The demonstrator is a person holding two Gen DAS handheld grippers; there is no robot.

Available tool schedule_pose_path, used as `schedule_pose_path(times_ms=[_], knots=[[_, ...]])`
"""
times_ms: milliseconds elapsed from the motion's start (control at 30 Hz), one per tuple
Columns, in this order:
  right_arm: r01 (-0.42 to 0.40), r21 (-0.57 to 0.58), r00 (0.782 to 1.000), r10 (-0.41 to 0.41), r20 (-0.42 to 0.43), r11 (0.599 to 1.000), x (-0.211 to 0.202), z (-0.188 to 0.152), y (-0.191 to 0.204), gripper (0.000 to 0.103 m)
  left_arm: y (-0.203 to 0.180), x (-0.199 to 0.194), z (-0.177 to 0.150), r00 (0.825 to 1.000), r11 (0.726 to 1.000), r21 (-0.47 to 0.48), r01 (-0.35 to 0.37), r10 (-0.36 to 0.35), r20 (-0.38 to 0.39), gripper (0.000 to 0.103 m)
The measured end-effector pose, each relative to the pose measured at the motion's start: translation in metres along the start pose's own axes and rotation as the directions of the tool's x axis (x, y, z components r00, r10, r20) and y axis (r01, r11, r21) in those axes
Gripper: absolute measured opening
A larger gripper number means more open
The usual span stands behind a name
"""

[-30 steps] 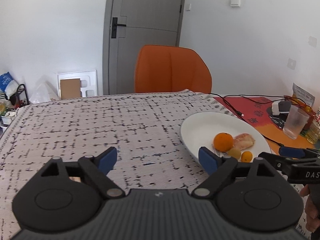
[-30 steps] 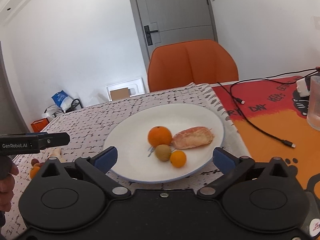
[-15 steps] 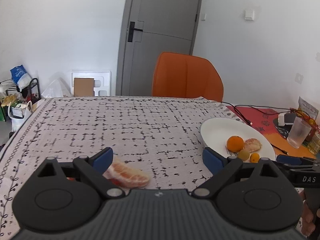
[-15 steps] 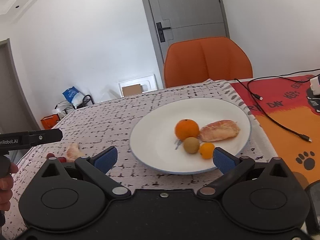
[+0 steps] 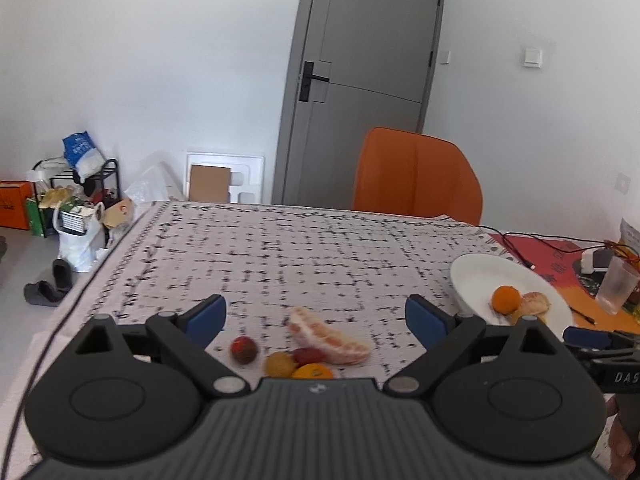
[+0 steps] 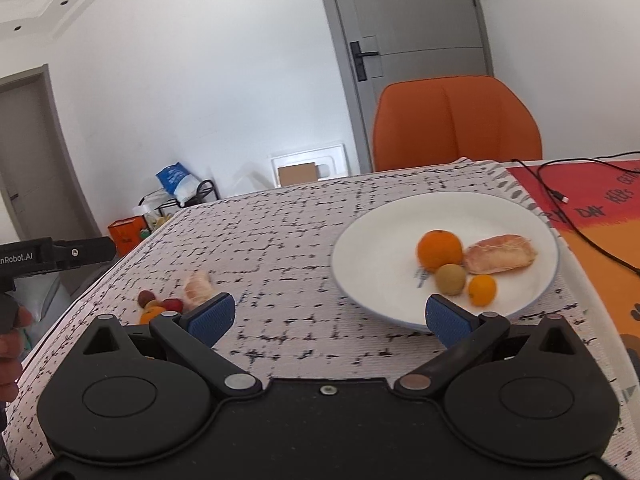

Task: Organize fruits
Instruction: 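Move both grippers back toward the remaining fruit cluster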

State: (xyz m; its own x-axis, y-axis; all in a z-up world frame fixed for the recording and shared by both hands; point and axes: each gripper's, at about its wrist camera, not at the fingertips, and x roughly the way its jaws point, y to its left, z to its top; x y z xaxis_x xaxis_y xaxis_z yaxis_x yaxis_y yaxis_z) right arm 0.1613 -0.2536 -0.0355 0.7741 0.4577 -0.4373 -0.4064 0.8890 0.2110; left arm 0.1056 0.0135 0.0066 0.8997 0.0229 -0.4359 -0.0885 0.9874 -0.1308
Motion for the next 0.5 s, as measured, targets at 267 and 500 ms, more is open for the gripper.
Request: schedule_pose_path(times_ms=[267,500], knots=[[-0.038,-0.014,0.999,0.038,-0.014,0.999,0.0,-0.002,0.019,0.103,0.022,-0.015,-0.008,1.0,1.0,-0.011,-0.025,0.025,0.002,0.095],[-0.063,-0.027,0.998,0.062,-0.032,0.998,0.003,-0.005,0.033,0.103,0.036,-0.022,-0.017,0.999,0.999,-0.03,-0.034,0.034,-0.004,0.095]])
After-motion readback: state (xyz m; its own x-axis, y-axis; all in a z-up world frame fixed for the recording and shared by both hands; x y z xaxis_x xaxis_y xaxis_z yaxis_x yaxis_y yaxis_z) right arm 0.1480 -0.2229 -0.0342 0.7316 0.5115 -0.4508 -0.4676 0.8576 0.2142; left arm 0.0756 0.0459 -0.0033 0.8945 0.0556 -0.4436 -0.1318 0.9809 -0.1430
